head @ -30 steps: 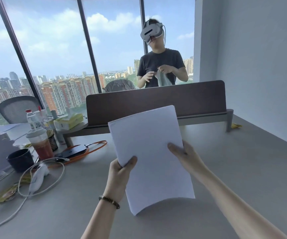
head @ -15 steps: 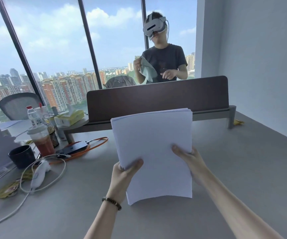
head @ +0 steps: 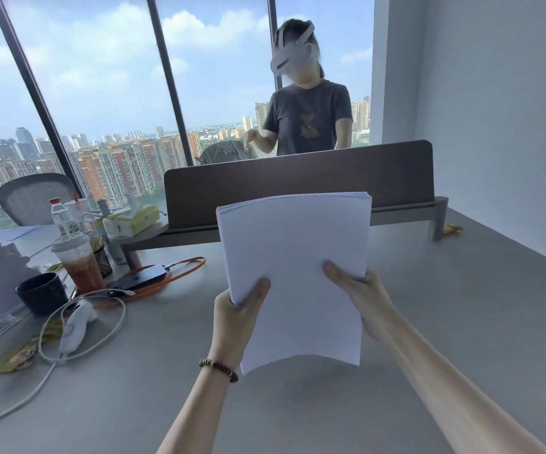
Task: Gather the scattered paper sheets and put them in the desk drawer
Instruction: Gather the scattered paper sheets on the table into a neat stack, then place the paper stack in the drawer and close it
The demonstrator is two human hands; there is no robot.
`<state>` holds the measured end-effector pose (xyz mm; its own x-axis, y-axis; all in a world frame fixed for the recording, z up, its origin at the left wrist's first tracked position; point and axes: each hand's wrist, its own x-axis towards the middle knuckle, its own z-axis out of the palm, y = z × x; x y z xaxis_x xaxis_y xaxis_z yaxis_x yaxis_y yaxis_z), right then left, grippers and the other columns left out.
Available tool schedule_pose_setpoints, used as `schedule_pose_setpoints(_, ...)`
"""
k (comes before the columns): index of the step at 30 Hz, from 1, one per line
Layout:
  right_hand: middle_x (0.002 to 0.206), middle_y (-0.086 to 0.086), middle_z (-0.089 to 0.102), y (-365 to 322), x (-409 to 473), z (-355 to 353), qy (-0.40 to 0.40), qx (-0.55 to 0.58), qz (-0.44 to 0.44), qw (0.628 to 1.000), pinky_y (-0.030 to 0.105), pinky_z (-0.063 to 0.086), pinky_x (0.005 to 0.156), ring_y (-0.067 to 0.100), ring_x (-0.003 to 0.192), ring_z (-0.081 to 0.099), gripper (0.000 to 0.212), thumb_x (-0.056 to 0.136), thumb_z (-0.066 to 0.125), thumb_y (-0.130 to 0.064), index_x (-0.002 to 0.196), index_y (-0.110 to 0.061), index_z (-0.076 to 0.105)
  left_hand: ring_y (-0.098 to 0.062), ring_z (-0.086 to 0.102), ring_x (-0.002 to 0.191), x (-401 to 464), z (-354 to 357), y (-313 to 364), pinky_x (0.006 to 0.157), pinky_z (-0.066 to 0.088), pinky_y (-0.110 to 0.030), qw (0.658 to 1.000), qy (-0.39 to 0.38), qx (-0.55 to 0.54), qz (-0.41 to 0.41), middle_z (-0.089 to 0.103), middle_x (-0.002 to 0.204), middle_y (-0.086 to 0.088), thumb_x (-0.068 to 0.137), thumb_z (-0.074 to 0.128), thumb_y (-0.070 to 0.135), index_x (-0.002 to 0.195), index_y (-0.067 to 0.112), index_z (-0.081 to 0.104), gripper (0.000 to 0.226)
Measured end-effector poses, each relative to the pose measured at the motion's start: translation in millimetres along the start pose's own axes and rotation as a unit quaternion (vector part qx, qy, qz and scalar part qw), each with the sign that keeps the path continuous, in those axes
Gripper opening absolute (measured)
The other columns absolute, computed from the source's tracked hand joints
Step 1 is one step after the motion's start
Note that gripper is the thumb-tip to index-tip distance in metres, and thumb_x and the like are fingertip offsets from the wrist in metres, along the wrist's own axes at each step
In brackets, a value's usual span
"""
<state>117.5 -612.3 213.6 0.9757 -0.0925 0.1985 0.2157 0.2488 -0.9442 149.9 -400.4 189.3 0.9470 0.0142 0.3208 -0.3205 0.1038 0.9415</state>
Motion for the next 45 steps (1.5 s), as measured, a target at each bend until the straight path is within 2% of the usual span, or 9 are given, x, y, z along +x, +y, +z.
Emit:
schedule_pose_setpoints(5, 0.099, 0.008, 0.080, 15.9, -4.6, -1.4, 0.002, -0.038, 0.034, 0.999, 0.045, 0.062, 0.083, 0.030, 0.094, 0.077, 0.016, 0.077, 0.079, -0.030, 0.088, -0.019, 0.082, -0.022, 0.062, 0.073, 1.2, -3.8, -9.6, 0.067, 0.050, -0.039, 0.998, 0.007, 0.007, -0.067, 0.068, 0.079, -0.009, 0.072, 0.083, 0.041, 0.080, -0.002, 0.071, 0.046)
schedule_pose_setpoints(11, 0.096, 0.003, 0.081, 22.1, -1.3, 0.8, 0.008, -0.094, 0.029, 0.995, 0.043, 0.062, 0.084, 0.022, 0.089, 0.078, 0.005, 0.085, 0.079, -0.027, 0.086, -0.023, 0.081, -0.024, 0.071, 0.081, -1.1, -10.1, -12.0, 0.078, 0.058, -0.045, 0.996, 0.021, 0.008, -0.081, 0.077, 0.088, -0.008, 0.082, 0.080, 0.026, 0.080, 0.012, 0.079, 0.014)
schedule_pose_setpoints(16, 0.098, 0.004, 0.081, 23.1, -3.6, -0.9, 0.013, -0.076, 0.036, 0.996, 0.042, 0.062, 0.082, 0.023, 0.090, 0.078, 0.009, 0.087, 0.075, -0.028, 0.089, -0.022, 0.082, -0.021, 0.057, 0.072, -5.3, -11.5, -17.7, 0.067, 0.047, -0.040, 0.997, 0.012, 0.009, -0.082, 0.062, 0.080, -0.009, 0.070, 0.081, 0.051, 0.078, -0.005, 0.066, 0.058)
schedule_pose_setpoints(24, 0.091, 0.001, 0.081, 26.3, 6.4, 2.4, 0.019, -0.134, 0.052, 0.989, 0.042, 0.063, 0.083, 0.021, 0.085, 0.078, 0.018, 0.091, 0.072, -0.035, 0.090, -0.019, 0.078, -0.021, 0.067, 0.075, -6.3, -15.7, -6.5, 0.069, 0.054, -0.039, 0.994, 0.011, 0.030, -0.104, 0.072, 0.081, -0.004, 0.088, 0.072, 0.035, 0.081, 0.009, 0.077, 0.027)
schedule_pose_setpoints(31, 0.103, 0.003, 0.080, 38.6, 13.1, 56.6, -0.018, -0.108, 0.037, 0.993, 0.036, 0.063, 0.073, 0.023, 0.091, 0.078, 0.027, 0.102, 0.055, -0.036, 0.113, -0.015, 0.069, -0.021, 0.070, 0.107, -13.8, -81.8, 15.1, 0.099, 0.051, -0.045, 0.988, 0.041, 0.019, -0.145, 0.077, 0.109, 0.001, 0.093, 0.058, 0.053, 0.100, 0.024, 0.078, 0.036)
schedule_pose_setpoints(34, 0.110, 0.008, 0.076, 56.8, 9.7, 101.3, -0.035, -0.083, 0.035, 0.995, 0.037, 0.063, 0.071, 0.025, 0.092, 0.076, 0.025, 0.104, 0.052, -0.031, 0.118, -0.013, 0.061, -0.016, 0.068, 0.112, -27.9, -124.7, 23.5, 0.098, 0.052, -0.037, 0.988, 0.076, 0.022, -0.133, 0.076, 0.114, 0.004, 0.098, 0.052, 0.046, 0.107, 0.025, 0.074, 0.031)
schedule_pose_setpoints(37, 0.116, 0.015, 0.073, 79.8, 4.8, 151.1, -0.075, -0.054, 0.066, 0.994, 0.040, 0.063, 0.070, 0.024, 0.088, 0.073, 0.028, 0.105, 0.050, -0.029, 0.122, -0.009, 0.058, 0.006, 0.066, 0.101, -48.5, -173.1, 32.5, 0.077, 0.050, -0.012, 0.986, 0.111, 0.023, -0.126, 0.073, 0.108, 0.020, 0.102, 0.048, 0.040, 0.112, 0.032, 0.068, 0.024)
schedule_pose_setpoints(42, 0.121, 0.019, 0.069, 115.2, -14.7, 243.1, -0.163, -0.009, 0.112, 0.980, 0.048, 0.061, 0.078, 0.030, 0.095, 0.069, 0.035, 0.106, 0.048, -0.032, 0.129, -0.007, 0.052, 0.025, 0.061, 0.083, -93.0, -258.1, 50.3, 0.061, 0.044, 0.003, 0.974, 0.189, 0.020, -0.126, 0.071, 0.098, 0.032, 0.104, 0.044, 0.036, 0.110, 0.035, 0.065, 0.022)
schedule_pose_setpoints(45, 0.106, 0.012, 0.070, 130.2, -32.1, 297.3, -0.207, 0.006, 0.121, 0.971, 0.039, 0.060, 0.071, 0.027, 0.090, 0.066, 0.027, 0.107, 0.045, -0.026, 0.124, -0.007, 0.055, 0.029, 0.058, 0.085, -123.4, -307.0, 58.8, 0.071, 0.041, -0.002, 0.961, 0.242, 0.043, -0.126, 0.070, 0.092, 0.039, 0.103, 0.045, 0.040, 0.102, 0.039, 0.066, 0.021)
